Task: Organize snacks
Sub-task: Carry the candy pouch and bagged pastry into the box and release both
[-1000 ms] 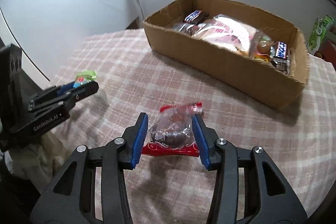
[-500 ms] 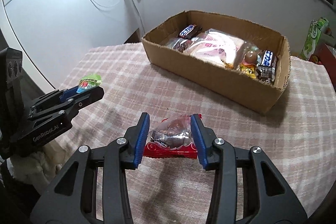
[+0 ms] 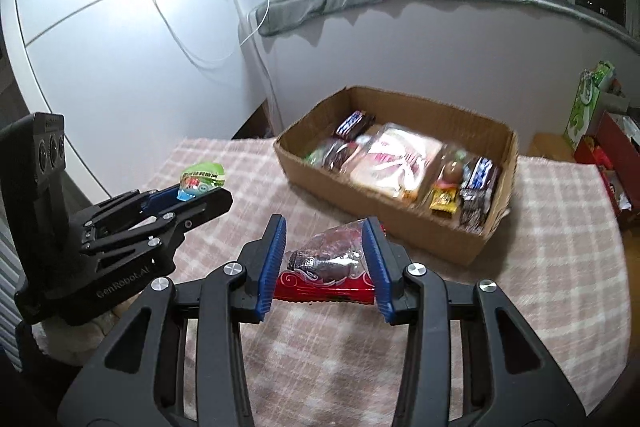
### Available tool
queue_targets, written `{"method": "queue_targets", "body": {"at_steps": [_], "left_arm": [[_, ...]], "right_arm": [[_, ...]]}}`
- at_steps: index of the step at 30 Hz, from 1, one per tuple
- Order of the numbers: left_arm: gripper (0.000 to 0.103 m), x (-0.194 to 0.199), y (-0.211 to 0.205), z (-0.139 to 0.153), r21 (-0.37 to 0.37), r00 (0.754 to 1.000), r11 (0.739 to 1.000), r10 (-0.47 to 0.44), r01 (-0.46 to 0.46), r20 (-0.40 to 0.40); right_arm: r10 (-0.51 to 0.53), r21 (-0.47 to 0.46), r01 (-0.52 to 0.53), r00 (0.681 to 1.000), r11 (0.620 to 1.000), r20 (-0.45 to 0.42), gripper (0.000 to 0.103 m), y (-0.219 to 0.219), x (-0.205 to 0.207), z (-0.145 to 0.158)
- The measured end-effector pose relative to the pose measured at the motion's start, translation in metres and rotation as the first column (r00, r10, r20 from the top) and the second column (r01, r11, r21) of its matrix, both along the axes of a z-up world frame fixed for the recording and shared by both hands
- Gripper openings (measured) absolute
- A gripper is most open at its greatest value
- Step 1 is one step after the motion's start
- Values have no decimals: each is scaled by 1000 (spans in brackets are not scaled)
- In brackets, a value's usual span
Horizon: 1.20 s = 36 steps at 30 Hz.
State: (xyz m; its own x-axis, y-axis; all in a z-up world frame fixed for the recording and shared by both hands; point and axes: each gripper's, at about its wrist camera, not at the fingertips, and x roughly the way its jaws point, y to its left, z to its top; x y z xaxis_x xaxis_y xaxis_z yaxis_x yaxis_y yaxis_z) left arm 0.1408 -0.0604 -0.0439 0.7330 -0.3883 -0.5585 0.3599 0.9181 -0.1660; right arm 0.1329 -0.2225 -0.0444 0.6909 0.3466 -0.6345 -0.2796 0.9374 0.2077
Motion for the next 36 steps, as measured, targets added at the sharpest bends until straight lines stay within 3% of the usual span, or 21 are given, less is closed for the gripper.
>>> {"method": "queue_targets", "body": {"at_steps": [13,28,36], "left_arm": [[31,35,-33,20,1,998,999,-36,36,50],[31,94,-59,23,6,998,1000,-24,23,58],[31,106,-64,17,-9,997,1000,-13,13,70]], "right_arm": [[-62,-16,63,996,998,66,41,-30,34,26],[-145,-7,146,987,989,74,41,-65,103,21],[-163,-7,165,981,986,101,41,-69,123,12]]}}
